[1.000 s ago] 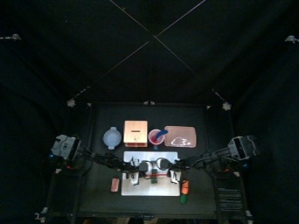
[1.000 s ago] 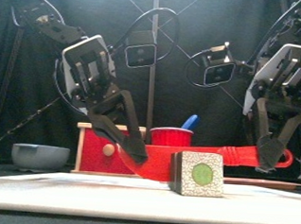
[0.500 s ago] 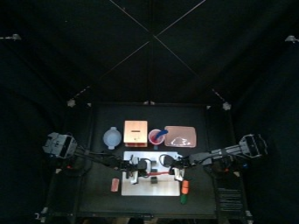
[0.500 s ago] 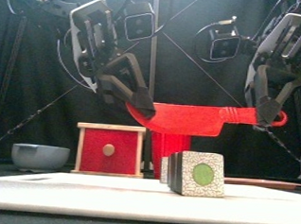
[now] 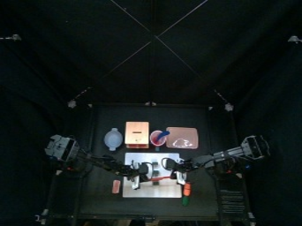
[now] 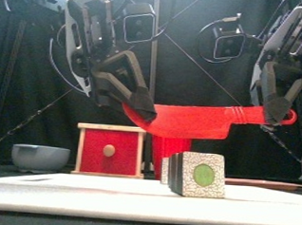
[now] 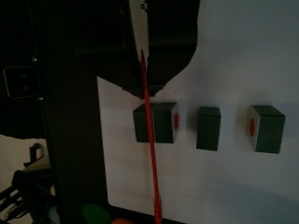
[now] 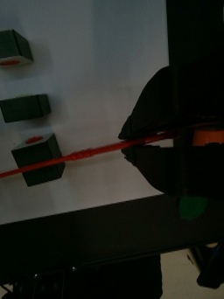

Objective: Place sushi on board then cut the sushi with the knife then place the pieces on the plate
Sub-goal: Cut the sushi into 4 pieces

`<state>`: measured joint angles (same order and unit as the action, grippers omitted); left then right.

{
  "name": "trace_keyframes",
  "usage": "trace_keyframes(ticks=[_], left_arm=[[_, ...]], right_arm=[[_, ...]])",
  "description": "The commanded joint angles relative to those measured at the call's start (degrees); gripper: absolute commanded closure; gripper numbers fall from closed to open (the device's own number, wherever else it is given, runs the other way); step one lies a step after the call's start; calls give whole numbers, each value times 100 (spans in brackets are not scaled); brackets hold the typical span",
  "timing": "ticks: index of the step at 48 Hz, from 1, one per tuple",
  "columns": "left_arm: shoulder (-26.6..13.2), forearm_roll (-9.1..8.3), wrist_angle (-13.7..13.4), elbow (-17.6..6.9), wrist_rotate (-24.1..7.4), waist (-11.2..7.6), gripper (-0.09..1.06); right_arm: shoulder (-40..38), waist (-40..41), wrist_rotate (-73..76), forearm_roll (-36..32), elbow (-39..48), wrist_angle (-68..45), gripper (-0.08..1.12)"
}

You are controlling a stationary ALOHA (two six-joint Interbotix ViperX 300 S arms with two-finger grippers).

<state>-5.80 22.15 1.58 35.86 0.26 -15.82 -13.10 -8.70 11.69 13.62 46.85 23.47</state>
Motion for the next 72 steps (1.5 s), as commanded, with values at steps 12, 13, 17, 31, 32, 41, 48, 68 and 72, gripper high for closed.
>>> trace_keyframes(ticks=[12, 13, 17, 31, 32, 41, 48, 68, 72], left_arm=[[9, 9, -9, -132, -9, -202, 59], [0, 9, 0, -132, -9, -202, 59], [-35, 0, 0, -132, -9, -202, 59], [-105, -9, 0, -132, -35, -158, 59], [-105, -9, 0, -132, -35, -158, 59], [-132, -44, 0, -114, -35, -149, 59], [-149, -70, 0, -132, -53, -149, 59], [-114, -343, -35, -123, -44, -123, 59], [-97, -387, -35, -123, -44, -105, 59]], right_arm=[[202, -97, 35, 44, -114, -18, 66], [220, -97, 35, 44, -123, -9, 66], [281, -97, 35, 53, -132, -18, 66], [334, -62, 26, -35, -158, -18, 66], [334, -62, 26, -44, -158, -26, 66], [352, -70, 26, -53, -158, -18, 66], [360, -70, 26, -53, -176, -18, 66], [360, -53, 26, -70, -185, -62, 66], [360, -53, 18, -70, -185, -88, 66]])
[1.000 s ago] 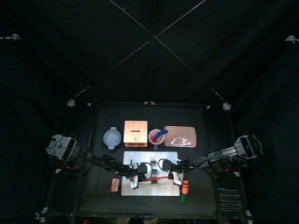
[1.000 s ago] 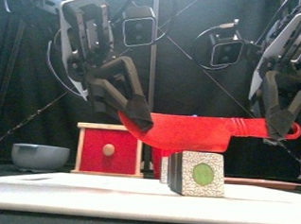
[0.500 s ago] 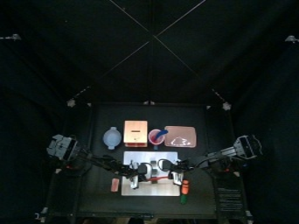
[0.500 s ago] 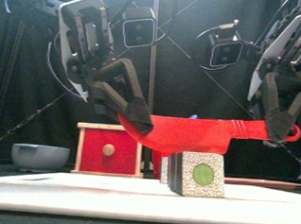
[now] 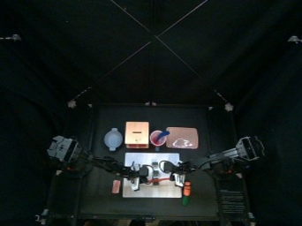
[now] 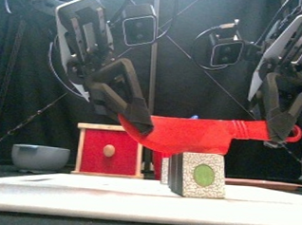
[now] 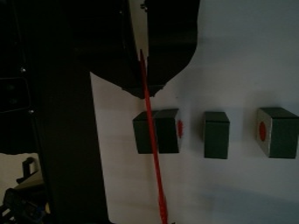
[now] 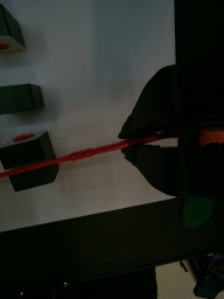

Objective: Place sushi on board then cut the sushi with the knife then place the pieces on the plate
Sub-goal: Cut the sushi into 4 pieces

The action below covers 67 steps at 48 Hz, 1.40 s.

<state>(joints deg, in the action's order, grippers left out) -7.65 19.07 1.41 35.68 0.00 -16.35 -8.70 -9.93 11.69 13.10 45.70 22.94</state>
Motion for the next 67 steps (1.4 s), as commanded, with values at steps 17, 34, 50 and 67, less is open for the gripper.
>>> trace_keyframes(ticks=[17, 34, 50, 67], left_arm=[[158, -132, -18, -97, -18, -35, 59], [105, -167, -18, -62, -18, -26, 59], [-316, -149, 79, -211, -9, -18, 59], [-396, -62, 79, -264, 26, -79, 59]], right_arm=[[-97, 70, 18, -18, -79, -149, 66], [-9, 53, 26, 26, -9, -141, 66], [343, -70, 26, 114, -35, -123, 66], [545, -281, 35, 325, -70, -132, 66]])
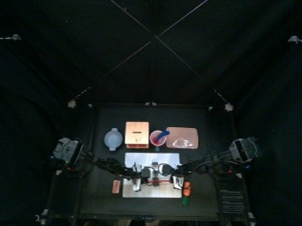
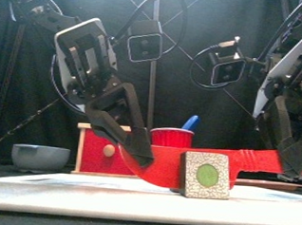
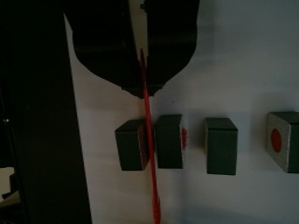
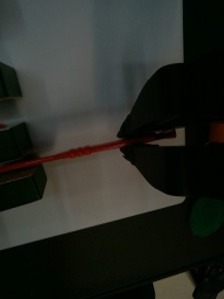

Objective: Place sushi on board then cut the sushi with the knife then place the pieces on the plate
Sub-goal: Cut the sushi into 4 pieces

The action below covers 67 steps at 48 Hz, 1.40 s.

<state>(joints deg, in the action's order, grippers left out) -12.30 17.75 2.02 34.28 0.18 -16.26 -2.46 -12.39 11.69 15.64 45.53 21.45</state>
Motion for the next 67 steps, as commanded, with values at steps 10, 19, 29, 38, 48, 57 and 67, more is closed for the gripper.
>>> trace_keyframes(ticks=[10, 19, 29, 38, 48, 57, 67], left_arm=[[132, 281, 9, -158, 0, -193, 59], [202, 290, -9, -158, -9, -193, 59], [527, 237, -9, -141, -35, -149, 58], [949, -141, 0, -70, -62, 18, 53], [1213, -738, 44, -62, -53, 325, 39], [1230, -1125, 53, -44, -53, 589, 26], [1266, -1318, 185, -35, -53, 870, 24]], right_arm=[[-114, -141, 35, 176, -97, 26, 66], [-185, -105, 26, 114, -132, 26, 66], [-659, -79, 26, 70, -132, 141, 66], [-1239, 123, 26, -62, -70, 439, 66], [-1942, 369, 35, -70, 211, 984, 66], [-2602, 536, 44, 35, 571, 1310, 66], [-3463, 791, 70, 360, 976, 1863, 66]])
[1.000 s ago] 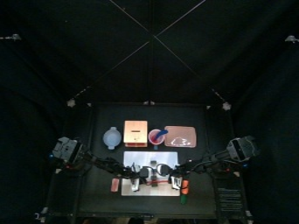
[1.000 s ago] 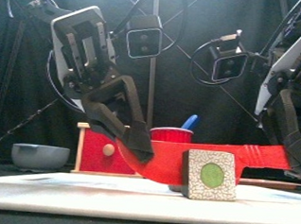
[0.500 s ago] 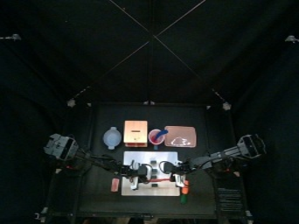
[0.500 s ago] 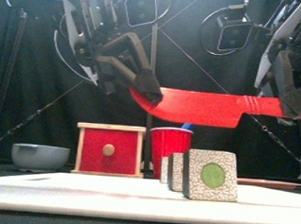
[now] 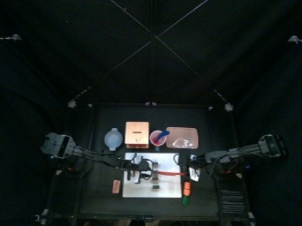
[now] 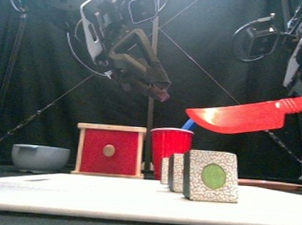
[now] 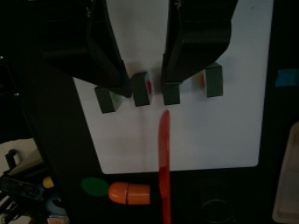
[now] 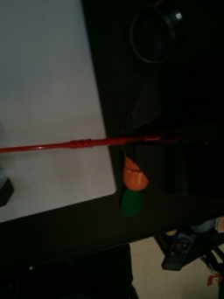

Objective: Place sushi on board then cut the sushi with the knife then place the pieces on the plate
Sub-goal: Cut the sushi into 4 pieces

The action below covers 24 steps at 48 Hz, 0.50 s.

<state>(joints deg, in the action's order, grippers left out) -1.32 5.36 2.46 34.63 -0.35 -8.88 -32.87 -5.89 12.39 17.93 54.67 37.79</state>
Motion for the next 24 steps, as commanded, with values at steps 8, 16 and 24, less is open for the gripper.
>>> trace_keyframes(ticks=[8, 16, 24], left_arm=[[185, -141, 483, -44, -18, 299, 24], [176, -237, 1178, 88, 0, 466, 24], [185, -237, 2048, 299, 0, 519, 24]], right_arm=[[-1037, 343, 9, 501, 352, 844, 66], [-1415, 554, 9, 905, 563, 1529, 66], [-1433, 668, 9, 1081, 791, 1784, 64]])
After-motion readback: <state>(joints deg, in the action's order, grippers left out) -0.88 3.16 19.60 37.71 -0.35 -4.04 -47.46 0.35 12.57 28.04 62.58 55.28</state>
